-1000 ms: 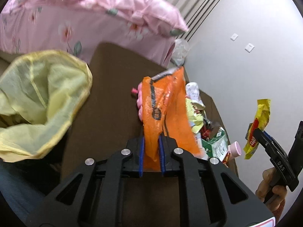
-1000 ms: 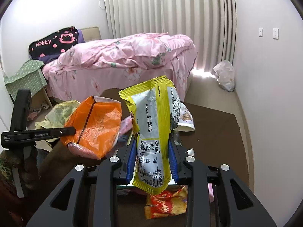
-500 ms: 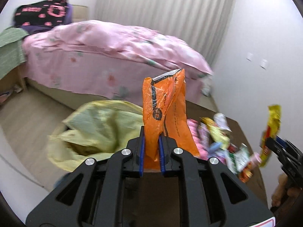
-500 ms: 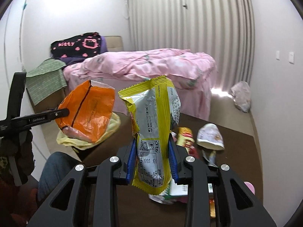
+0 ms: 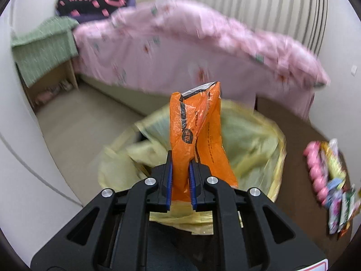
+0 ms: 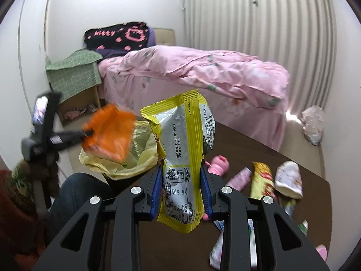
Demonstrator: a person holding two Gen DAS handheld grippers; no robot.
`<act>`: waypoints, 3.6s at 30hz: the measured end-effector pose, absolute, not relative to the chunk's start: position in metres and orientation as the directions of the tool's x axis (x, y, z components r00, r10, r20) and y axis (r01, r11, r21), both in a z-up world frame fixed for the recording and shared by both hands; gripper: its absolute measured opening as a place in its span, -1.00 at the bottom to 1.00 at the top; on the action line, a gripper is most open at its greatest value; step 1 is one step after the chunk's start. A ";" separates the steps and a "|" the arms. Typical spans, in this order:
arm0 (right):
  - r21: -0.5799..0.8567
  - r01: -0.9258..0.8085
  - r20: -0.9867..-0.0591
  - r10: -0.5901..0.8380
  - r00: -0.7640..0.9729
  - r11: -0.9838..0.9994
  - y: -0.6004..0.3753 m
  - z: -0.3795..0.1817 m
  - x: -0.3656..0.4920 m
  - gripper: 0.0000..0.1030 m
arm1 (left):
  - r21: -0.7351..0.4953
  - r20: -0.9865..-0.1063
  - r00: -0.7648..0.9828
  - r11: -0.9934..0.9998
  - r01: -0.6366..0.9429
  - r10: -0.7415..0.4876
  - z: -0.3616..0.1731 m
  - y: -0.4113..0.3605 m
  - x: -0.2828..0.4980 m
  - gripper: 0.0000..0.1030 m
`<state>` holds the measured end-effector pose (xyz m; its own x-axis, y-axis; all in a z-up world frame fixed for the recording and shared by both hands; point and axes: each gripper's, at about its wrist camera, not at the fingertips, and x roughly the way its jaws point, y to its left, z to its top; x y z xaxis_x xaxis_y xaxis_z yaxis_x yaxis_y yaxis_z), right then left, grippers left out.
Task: Collect trash
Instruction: 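Carry the orange bag and yellow wrapper into the yellow trash bag and release, then move both tools back over the table toward the remaining wrappers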
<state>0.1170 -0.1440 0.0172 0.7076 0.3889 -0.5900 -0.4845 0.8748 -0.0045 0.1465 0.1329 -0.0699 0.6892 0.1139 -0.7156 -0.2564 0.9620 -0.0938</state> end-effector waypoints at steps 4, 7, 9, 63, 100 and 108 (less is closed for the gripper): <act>0.035 -0.547 -0.612 0.451 0.650 0.836 -0.113 0.007 0.157 -0.44 | -0.032 -0.761 0.635 0.970 -0.241 0.132 -0.101 0.123 0.161 -0.79; 0.103 -0.598 -0.632 0.516 0.578 0.795 -0.082 -0.006 0.193 -0.44 | -0.016 -0.767 0.626 0.971 -0.240 0.142 -0.106 0.124 0.164 -0.79; 0.138 -0.621 -0.646 0.546 0.533 0.771 -0.066 -0.016 0.210 -0.44 | -0.030 -0.766 0.626 0.966 -0.257 0.143 -0.107 0.129 0.165 -0.79; 0.050 -0.271 -0.621 0.242 0.745 0.961 -0.268 0.007 0.139 0.20 | -0.288 -0.529 0.801 0.947 0.142 -0.281 -0.001 -0.007 0.132 0.60; 0.119 0.039 -0.673 0.051 0.738 0.992 -0.403 -0.086 0.000 0.20 | -0.052 -0.811 0.422 0.768 0.639 -0.406 -0.070 -0.208 0.124 -0.34; 0.142 0.004 -0.697 0.097 0.711 0.990 -0.382 -0.095 0.013 0.20 | -0.091 -0.817 0.428 0.819 0.566 -0.387 -0.073 -0.173 0.103 -0.34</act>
<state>0.0126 -0.3817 -0.0951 0.7106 0.0972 -0.6969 0.0042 0.9898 0.1423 0.1030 -0.1735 -0.0727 0.4284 -0.3869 -0.8166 0.5659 0.8194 -0.0913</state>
